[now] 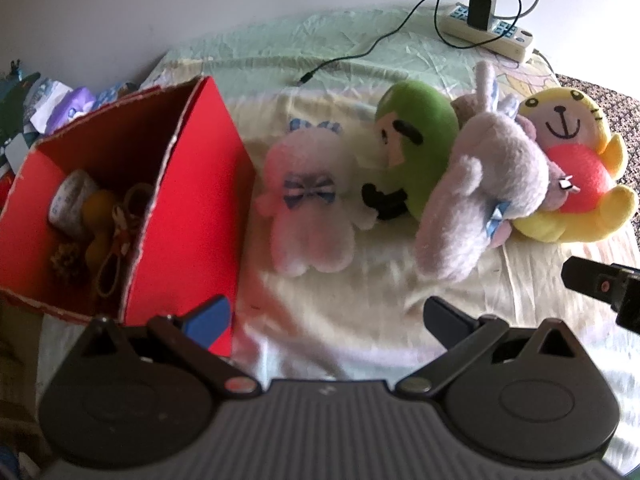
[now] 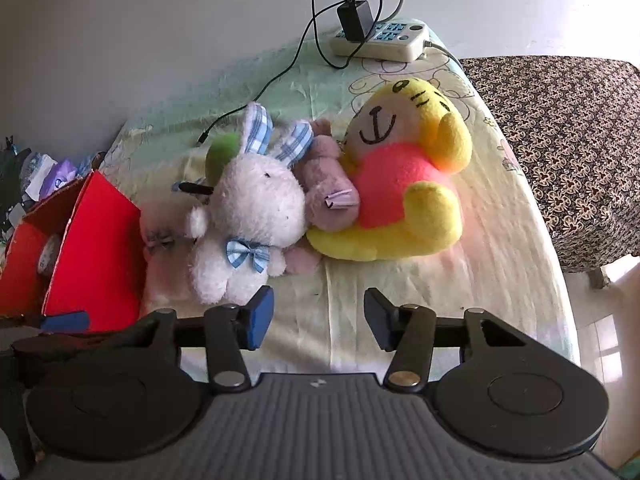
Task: Organize objects
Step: 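Grasp the white bunny with blue plaid ears using the right tool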
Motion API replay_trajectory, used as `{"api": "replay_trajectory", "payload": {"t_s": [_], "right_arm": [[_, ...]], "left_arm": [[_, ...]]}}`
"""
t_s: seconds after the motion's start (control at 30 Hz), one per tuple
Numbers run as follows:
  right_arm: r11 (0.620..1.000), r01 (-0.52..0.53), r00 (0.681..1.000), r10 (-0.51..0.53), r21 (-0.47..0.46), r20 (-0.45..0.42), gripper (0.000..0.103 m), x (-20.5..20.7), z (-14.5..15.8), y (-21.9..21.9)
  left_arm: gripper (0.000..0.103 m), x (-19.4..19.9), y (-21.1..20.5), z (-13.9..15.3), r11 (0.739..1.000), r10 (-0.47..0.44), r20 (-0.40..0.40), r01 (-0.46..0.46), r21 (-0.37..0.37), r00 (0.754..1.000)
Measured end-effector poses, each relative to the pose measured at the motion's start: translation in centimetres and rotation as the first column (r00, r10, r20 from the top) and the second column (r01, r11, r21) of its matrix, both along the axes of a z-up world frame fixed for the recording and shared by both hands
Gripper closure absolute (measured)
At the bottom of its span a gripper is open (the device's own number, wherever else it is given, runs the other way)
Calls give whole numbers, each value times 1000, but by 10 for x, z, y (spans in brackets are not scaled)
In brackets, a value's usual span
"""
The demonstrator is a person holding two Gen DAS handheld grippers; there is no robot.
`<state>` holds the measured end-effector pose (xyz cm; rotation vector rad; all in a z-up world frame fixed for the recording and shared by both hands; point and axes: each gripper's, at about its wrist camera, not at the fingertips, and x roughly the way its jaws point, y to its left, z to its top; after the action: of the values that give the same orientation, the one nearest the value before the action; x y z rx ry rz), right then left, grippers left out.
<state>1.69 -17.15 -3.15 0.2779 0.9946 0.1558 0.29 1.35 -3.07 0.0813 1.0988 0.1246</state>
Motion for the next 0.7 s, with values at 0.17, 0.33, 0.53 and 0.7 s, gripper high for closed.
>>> {"api": "replay_trajectory", "payload": {"t_s": [0.17, 0.33, 0.53, 0.7], "right_arm": [[1000, 4, 1000, -4, 4, 15, 49, 4, 4, 3], [1000, 17, 1000, -18, 13, 25, 49, 8, 7, 3], [999, 33, 999, -33, 13, 24, 49, 10, 6, 1], [999, 45, 999, -45, 14, 14, 49, 13, 3, -1]], "left_arm": [[0, 3, 3, 0, 1000, -17, 3, 17, -1, 1000], [0, 8, 3, -3, 999, -42, -5, 42, -10, 999], [0, 14, 0, -6, 997, -74, -13, 74, -19, 997], [1, 20, -3, -9, 995, -98, -24, 97, -24, 995]]}}
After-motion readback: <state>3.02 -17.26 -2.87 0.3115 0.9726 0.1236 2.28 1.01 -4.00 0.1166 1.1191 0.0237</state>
